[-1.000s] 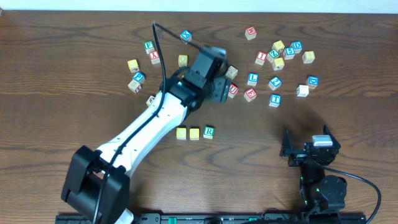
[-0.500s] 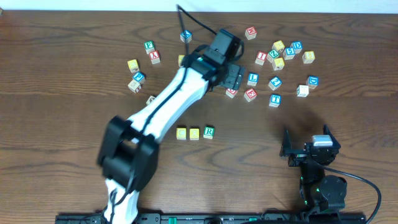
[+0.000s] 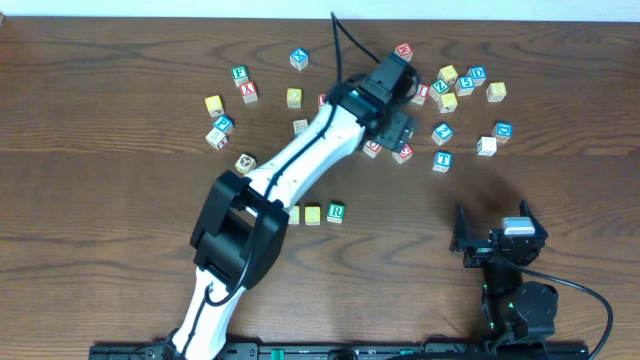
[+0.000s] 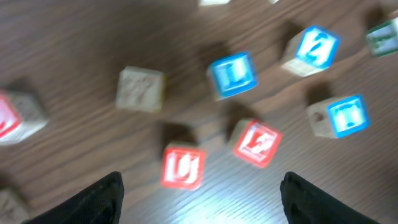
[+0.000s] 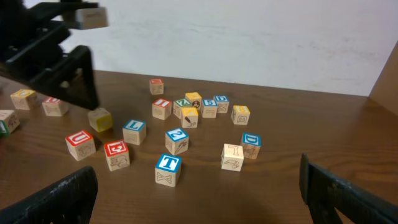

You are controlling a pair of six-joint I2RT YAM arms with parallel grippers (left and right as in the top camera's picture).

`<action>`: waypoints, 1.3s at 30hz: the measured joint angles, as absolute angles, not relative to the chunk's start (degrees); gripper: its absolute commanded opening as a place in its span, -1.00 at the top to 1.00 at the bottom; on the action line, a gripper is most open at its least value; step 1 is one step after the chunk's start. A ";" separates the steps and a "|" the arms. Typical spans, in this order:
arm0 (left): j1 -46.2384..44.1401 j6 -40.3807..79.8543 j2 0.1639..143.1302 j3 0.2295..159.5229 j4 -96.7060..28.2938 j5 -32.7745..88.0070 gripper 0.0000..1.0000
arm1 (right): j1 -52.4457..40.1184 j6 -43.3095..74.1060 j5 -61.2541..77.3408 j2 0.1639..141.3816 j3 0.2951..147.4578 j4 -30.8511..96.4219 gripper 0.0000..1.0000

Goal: Spell out CORL
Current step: 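Raise the left gripper and swing the left arm back to the left side, then swing the right gripper out over the blue L block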

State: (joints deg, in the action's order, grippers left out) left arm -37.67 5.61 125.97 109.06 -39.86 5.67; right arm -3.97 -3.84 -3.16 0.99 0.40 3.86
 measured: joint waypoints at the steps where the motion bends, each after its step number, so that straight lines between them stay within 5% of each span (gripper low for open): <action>1: -36.97 5.23 125.95 109.10 -40.99 5.69 -0.53 | -3.97 -3.84 -3.16 0.99 0.40 3.86 -0.99; 15: -22.72 -4.16 110.00 103.74 -48.40 12.34 -0.53 | -3.97 -3.84 -3.16 0.99 0.40 3.86 -0.98; 29: -13.93 -3.57 73.34 59.81 -34.26 14.72 -0.53 | -3.97 -3.81 -3.16 1.02 0.40 3.86 -0.99; 39: -8.38 -1.89 65.06 47.35 -34.24 14.94 -0.54 | -3.97 -3.81 -3.16 0.99 0.40 3.86 -0.99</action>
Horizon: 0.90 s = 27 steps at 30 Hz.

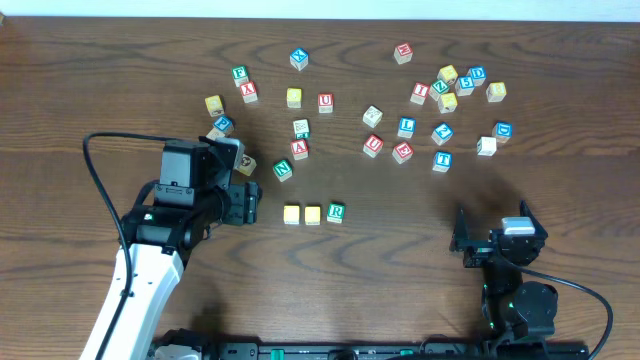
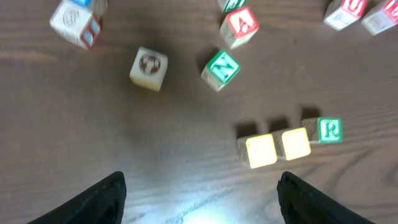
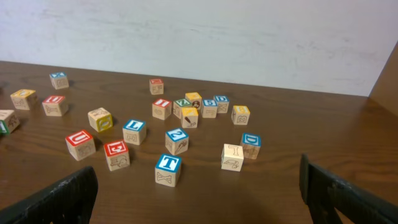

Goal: Spell out CORL
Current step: 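Swing the right gripper out over the blue L block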

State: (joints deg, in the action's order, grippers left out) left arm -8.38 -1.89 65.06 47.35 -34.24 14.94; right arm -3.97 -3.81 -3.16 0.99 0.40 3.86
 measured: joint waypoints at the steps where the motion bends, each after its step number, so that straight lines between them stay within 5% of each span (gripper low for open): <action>1: -8.29 -1.80 65.14 47.18 -34.48 14.92 -0.54 | -3.97 -3.84 -3.14 0.99 0.40 3.86 -0.99; 3: -8.27 -1.69 65.17 46.96 -34.61 14.94 -0.54 | -3.97 -3.84 -3.16 0.99 0.40 3.86 -0.99; 5: -8.27 -1.67 65.17 46.96 -34.57 14.94 -0.96 | -3.97 -3.84 -3.16 0.99 0.40 3.86 -0.99; 14: -8.25 -1.48 65.17 46.96 -34.48 15.09 -0.96 | -3.97 -2.96 -2.74 1.02 0.38 2.59 -0.99; 20: -8.25 -1.48 65.21 46.89 -34.52 15.11 -0.96 | -3.97 2.59 7.68 1.04 0.93 -10.52 -0.99; 27: -8.25 -1.48 65.21 46.85 -34.48 15.11 -0.96 | -3.97 5.93 15.14 13.58 10.74 -0.45 -0.98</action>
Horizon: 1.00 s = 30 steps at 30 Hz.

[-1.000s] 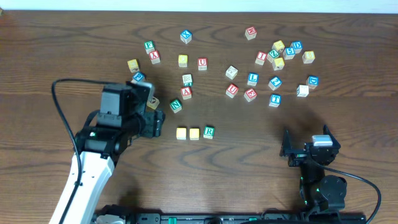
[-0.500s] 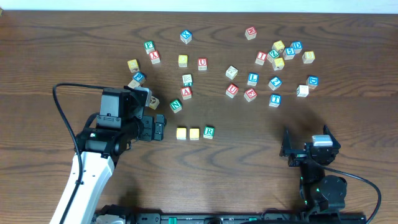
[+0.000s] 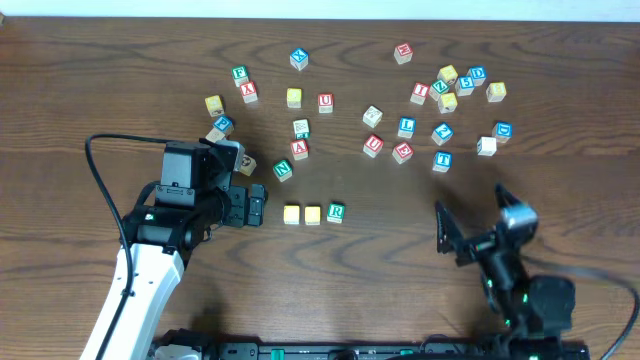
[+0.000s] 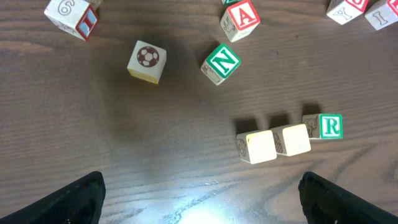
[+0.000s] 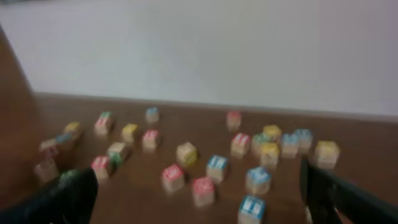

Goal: Spell out CORL
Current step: 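Swing the right gripper out over the blue L block, then lower the right gripper around the blue L block and close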

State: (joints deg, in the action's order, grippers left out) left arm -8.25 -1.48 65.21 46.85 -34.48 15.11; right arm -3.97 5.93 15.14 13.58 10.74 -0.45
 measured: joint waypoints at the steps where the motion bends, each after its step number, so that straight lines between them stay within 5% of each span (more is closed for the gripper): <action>1: -8.25 -1.48 65.21 46.85 -34.50 15.11 -0.96 | -3.97 6.11 16.08 18.04 13.54 0.03 -0.99; 13: -8.25 -1.48 65.28 46.65 -34.50 15.14 -0.96 | -10.79 0.40 22.83 73.73 60.31 29.02 -0.99; 26: -8.25 -1.48 65.36 46.63 -34.48 15.11 -0.96 | -16.45 9.82 10.13 105.95 81.91 40.93 -0.98; 29: -8.25 -1.48 65.36 46.63 -34.50 15.14 -0.96 | -19.20 13.67 3.57 109.16 86.41 42.46 -0.63; 30: -8.25 -1.48 65.36 46.63 -34.48 15.14 -0.96 | -20.14 15.86 0.86 109.91 87.59 42.52 -0.65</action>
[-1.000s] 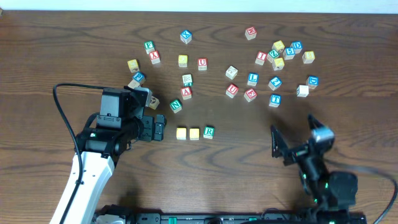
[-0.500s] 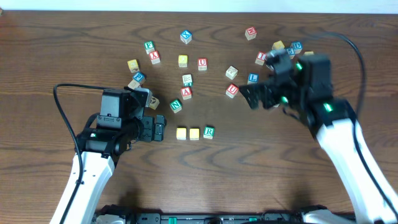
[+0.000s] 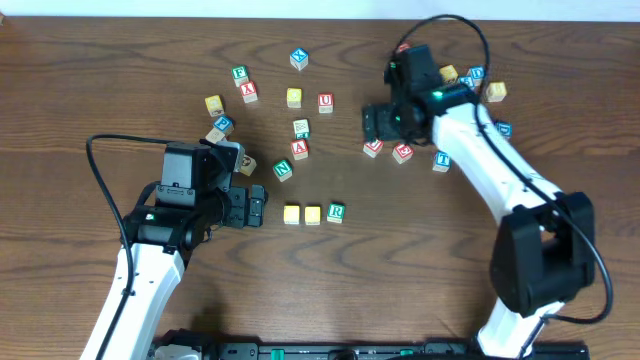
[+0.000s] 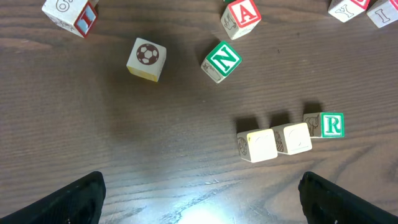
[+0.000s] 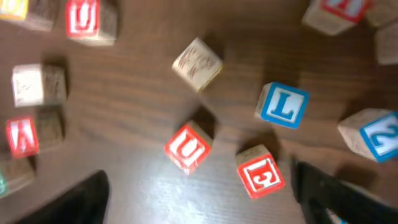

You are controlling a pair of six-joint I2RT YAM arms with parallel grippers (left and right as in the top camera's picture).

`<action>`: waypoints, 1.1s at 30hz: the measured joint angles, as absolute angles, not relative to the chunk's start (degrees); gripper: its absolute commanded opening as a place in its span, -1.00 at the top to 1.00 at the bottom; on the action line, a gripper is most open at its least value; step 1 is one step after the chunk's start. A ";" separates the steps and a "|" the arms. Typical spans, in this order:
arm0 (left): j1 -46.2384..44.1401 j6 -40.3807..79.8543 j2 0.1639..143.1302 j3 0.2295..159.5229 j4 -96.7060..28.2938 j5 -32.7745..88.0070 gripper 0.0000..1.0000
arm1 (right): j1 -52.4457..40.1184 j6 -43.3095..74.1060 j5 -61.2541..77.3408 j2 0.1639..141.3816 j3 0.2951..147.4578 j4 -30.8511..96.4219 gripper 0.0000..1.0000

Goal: Spell out CORL
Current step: 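Lower the right gripper around the blue L block and close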

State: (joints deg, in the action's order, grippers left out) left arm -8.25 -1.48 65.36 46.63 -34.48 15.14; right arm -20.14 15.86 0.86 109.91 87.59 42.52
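Two pale-topped blocks [image 4: 258, 146] [image 4: 293, 138] and a green R block [image 4: 329, 124] lie in a row, which the overhead view shows mid-table [image 3: 312, 213]. My left gripper [image 4: 202, 208] hangs open just left of that row [image 3: 255, 208] and holds nothing. Over the back-middle blocks, my right gripper [image 5: 199, 205] is open and empty above the table [image 3: 372, 125]. A blue L block [image 5: 283, 106] lies ahead of it to the right. A red U block [image 5: 188, 147] and a red E block [image 5: 261, 176] lie nearer its fingers. In the overhead view the right arm hides the L.
A green N block [image 4: 221, 60], a red A block [image 4: 241, 15] and a football-picture block [image 4: 147, 59] lie beyond the row. Several more blocks cluster at the back right [image 3: 460, 82] and back left [image 3: 240, 85]. A carved plain block [image 5: 197, 64] lies beyond the U.
My right arm was at the front right of the table. It now reaches over the back-middle blocks, its camera looking down on the U, E and L. The left arm has not moved.
My left arm was stretched over the back blocks near the U and E, gripper open, with the right arm at the front right. Then the left gripper hung open beside the three-block row and stayed there. The right arm then turned, and now hangs over the back-middle blocks.
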 measured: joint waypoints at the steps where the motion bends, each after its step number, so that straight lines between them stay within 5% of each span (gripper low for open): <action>1: -8.25 -1.48 65.36 46.63 -34.48 15.14 -0.96 | -20.78 17.72 -1.30 110.21 88.12 42.52 -0.71; 11: -8.25 -1.48 65.36 46.63 -34.50 15.14 -0.96 | -21.63 32.75 -12.80 110.61 88.44 41.58 -0.76; 33: -8.25 -1.48 65.36 46.63 -34.50 15.14 -0.96 | -21.19 38.26 -15.92 118.17 88.47 39.81 -0.61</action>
